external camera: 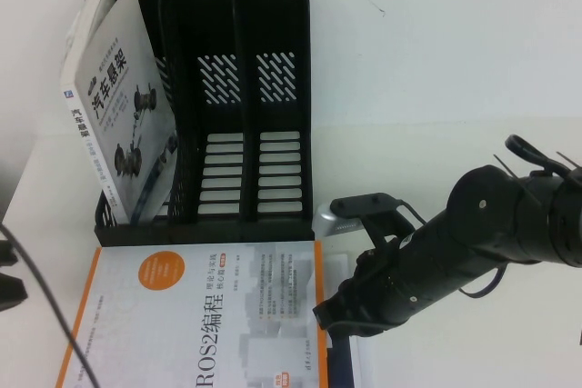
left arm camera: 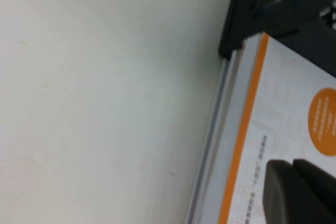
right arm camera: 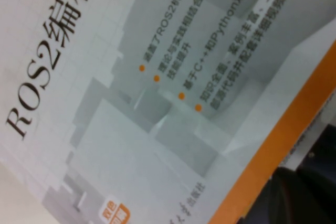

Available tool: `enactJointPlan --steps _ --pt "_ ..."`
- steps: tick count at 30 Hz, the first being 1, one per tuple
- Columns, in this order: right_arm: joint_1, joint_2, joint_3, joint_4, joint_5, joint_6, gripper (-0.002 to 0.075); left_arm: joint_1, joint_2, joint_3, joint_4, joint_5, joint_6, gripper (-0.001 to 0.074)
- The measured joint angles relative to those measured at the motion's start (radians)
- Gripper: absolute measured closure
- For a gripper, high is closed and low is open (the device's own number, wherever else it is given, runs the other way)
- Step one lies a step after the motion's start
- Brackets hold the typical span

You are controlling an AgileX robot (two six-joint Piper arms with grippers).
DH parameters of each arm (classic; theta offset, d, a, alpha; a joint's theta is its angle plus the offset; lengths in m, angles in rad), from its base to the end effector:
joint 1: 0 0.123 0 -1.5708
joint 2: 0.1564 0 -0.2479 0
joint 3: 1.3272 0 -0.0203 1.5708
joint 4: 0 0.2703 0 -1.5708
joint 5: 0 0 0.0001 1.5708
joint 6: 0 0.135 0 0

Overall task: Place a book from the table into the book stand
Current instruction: Push book with right arm

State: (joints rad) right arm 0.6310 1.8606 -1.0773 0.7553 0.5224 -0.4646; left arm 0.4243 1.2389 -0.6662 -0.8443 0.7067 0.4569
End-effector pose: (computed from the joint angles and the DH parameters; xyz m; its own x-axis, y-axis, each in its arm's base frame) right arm 0.2841 0.2649 0.0762 -0.8483 -0.3661 -0.3825 -0.5086 0.7642 0.3967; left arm 0.2720 0.0509 0.1595 -0.7133 -0.5605 -0.4207 -0.3083 0.7901 -0.5299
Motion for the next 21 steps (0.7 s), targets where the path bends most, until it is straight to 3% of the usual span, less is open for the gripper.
enactJointPlan --steps 7,21 --pt "0.0 0.021 -0.006 0.055 -0.006 -0.008 0.0724 0.094 0.0 0.0 -0.096 0.044 0.067 0.0738" --pt "0.038 0.125 -0.16 0.073 0.069 0.0 0.0724 0.11 0.019 -0.011 -0.103 0.097 0.118 0.0738"
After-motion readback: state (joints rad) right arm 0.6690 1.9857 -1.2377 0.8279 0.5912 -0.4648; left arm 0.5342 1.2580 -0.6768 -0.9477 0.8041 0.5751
